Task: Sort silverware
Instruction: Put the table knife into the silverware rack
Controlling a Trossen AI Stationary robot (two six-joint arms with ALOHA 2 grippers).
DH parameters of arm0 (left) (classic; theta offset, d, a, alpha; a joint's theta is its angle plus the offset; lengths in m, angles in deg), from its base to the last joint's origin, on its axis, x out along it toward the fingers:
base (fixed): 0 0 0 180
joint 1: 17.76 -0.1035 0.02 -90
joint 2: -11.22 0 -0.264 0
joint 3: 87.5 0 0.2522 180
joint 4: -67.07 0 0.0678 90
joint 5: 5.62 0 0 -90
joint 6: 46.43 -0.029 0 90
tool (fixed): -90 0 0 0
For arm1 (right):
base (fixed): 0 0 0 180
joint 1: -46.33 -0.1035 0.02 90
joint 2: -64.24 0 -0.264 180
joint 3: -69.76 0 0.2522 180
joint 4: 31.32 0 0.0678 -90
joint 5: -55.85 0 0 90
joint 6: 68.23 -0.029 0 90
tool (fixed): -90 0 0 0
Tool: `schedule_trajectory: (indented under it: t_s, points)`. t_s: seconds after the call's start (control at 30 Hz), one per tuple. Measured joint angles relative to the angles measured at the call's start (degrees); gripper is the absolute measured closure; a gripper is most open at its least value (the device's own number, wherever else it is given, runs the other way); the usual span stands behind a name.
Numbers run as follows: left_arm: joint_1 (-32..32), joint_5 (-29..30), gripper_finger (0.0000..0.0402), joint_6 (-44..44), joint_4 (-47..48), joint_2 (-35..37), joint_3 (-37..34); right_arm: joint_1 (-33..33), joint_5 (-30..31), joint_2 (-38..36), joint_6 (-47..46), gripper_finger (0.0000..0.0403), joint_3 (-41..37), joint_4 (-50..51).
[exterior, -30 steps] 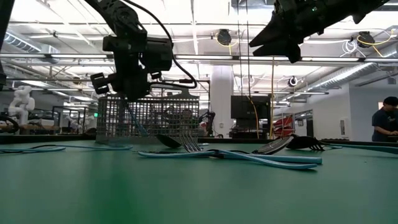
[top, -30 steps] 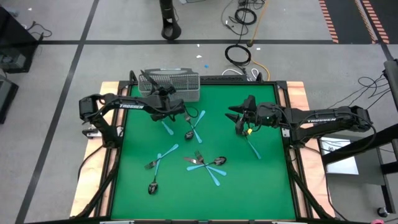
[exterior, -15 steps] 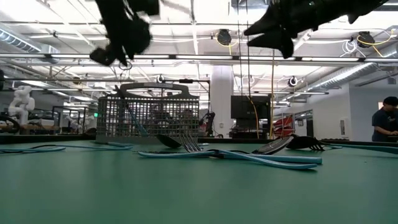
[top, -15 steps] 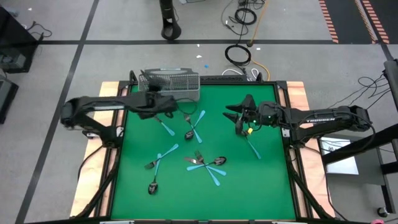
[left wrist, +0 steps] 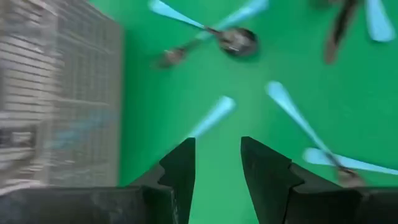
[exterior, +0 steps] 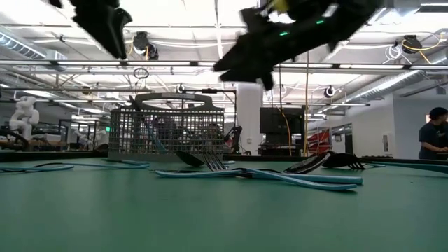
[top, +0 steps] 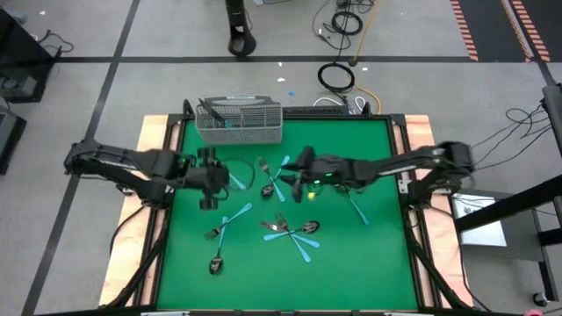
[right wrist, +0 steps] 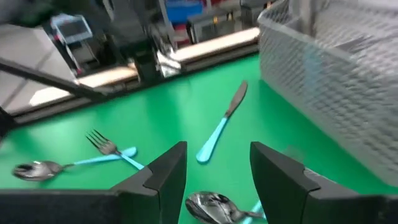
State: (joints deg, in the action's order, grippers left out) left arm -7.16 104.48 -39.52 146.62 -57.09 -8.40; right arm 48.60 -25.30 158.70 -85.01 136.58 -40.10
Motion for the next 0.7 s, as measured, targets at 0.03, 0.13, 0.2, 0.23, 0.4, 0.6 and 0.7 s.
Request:
schedule_trajectory:
  t_s: [0.03,0.13,0.2,0.23,0.4,0.6,0.7]
  points:
    - [1.0,-0.7,0.0269,1.6,0.6,-0.2,-0.5,-0.1,0.1,2.8,0.0,0.0236,2.7,0.8]
    - [3.5,-1.7,0.0269,7.5,1.9,0.3,-2.4,-0.2,0.2,10.3,0.0,0.0236,10.1,3.9]
    - [4.7,-2.2,0.0269,11.4,4.8,0.6,-3.7,-0.1,0.4,15.6,0.1,0.0236,15.4,6.0]
    - [5.1,-2.3,0.0269,13.3,6.8,0.9,-4.1,-0.1,0.4,18.1,0.3,0.0236,18.0,7.5]
    - [7.2,-2.3,0.0269,16.8,6.6,3.1,-5.1,-0.1,0.4,30.2,0.9,0.0236,32.4,14.7]
    - [7.5,-1.4,0.0269,16.7,4.6,6.1,-5.2,-0.2,1.8,41.0,0.9,0.0236,47.4,24.5]
    - [7.6,-1.3,0.0269,16.8,4.5,7.4,-5.2,-0.1,3.4,44.4,1.2,0.0236,52.5,27.7]
